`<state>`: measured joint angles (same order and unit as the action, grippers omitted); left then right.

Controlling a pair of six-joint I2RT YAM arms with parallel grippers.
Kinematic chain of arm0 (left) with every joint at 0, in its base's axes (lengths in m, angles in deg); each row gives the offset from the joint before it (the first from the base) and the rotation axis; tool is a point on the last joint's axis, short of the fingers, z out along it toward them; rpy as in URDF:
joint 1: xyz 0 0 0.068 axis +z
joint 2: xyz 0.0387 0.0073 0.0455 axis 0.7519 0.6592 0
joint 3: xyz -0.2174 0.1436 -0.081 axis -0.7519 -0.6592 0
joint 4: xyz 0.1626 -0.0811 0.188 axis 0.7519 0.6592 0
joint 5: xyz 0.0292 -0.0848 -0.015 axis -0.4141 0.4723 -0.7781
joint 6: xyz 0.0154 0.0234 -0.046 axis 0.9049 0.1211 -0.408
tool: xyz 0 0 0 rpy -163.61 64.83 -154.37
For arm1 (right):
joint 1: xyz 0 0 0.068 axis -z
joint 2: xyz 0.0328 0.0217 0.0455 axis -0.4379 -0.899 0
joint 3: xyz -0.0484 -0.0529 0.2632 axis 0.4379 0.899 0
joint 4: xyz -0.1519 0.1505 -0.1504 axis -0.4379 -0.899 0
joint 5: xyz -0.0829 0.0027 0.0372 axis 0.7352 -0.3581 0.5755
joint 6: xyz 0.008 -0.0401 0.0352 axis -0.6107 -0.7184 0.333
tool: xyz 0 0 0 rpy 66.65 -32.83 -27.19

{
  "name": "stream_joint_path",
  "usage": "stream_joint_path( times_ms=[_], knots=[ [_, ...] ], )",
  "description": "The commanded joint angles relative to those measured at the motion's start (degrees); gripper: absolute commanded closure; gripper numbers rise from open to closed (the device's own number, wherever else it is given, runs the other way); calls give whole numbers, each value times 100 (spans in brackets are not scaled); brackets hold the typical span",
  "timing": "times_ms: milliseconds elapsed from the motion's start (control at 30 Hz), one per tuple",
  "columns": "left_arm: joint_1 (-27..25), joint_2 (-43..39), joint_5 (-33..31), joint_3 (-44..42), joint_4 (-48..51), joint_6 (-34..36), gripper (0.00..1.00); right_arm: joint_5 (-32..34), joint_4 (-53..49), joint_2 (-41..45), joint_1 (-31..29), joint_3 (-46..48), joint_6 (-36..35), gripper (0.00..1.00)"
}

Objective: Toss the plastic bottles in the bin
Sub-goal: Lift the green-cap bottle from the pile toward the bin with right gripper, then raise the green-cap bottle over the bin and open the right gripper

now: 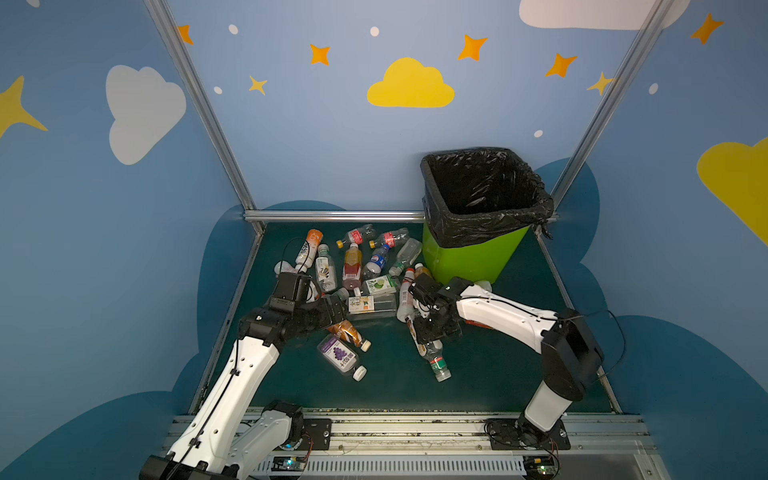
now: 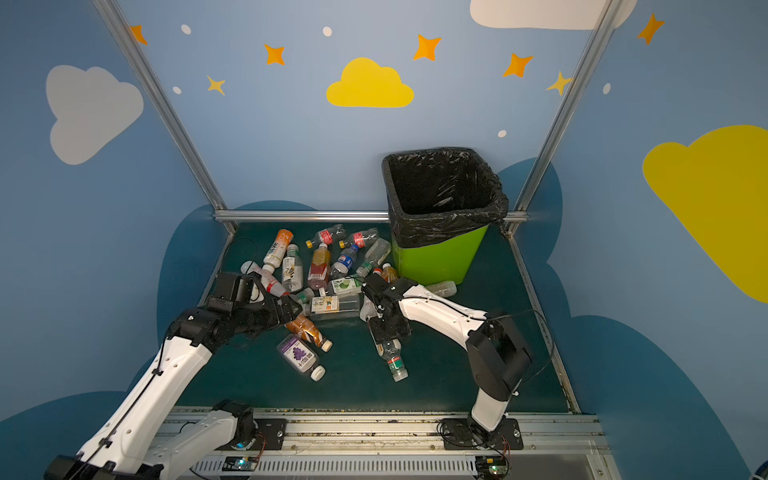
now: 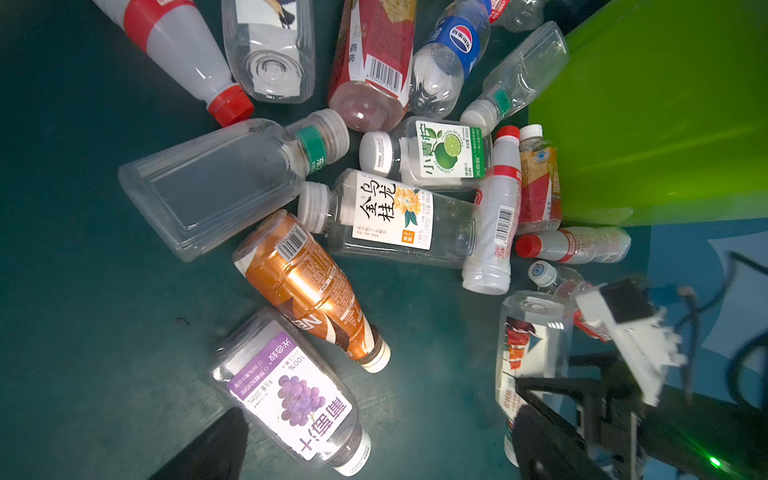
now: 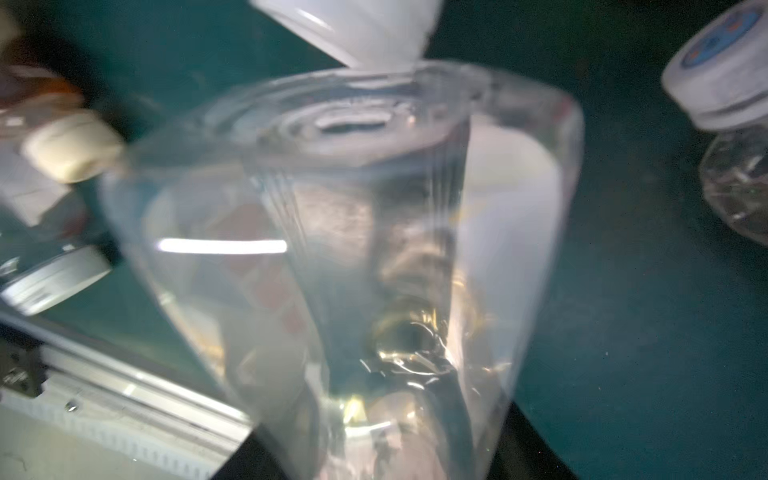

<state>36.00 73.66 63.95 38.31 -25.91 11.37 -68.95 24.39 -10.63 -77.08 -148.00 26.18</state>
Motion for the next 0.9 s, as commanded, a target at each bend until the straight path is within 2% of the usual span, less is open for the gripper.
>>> stream_joint_path(
  times_ms=[0,100,233,467,533,600,667,733,767,833,867],
  knots=[
    [23,45,-91,19,65,-5,0,203,49,633,-499,-518,-563,48],
    [27,117,-79,73,-3,-13,0,517,672,1120,-999,-708,-1438,47],
    [27,267,-57,187,-120,-22,0,1264,2195,1788,-1268,-606,-2308,49],
    [27,484,14,427,-207,-43,0,2595,4987,2321,-1200,-671,-4030,52],
    [29,534,16,518,-209,-12,0,2779,5681,2280,-1009,-887,-4672,53],
    [26,602,15,622,-239,13,0,2861,5955,2081,-605,-1345,-4973,55],
    [26,714,75,728,-293,13,0,2821,5721,1702,161,-2030,-4719,55],
    [13,891,196,850,-340,-3,0,2549,4671,1070,1215,-3129,-3970,51],
    [-2,963,232,907,-341,-11,0,2435,4072,726,1577,-3713,-3637,45],
    [-76,1080,266,1024,-300,-14,0,2294,2738,110,2156,-4896,-3010,21],
    [-122,1092,250,1048,-273,-1,0,2214,2352,15,2272,-5192,-2803,15]
  ],
)
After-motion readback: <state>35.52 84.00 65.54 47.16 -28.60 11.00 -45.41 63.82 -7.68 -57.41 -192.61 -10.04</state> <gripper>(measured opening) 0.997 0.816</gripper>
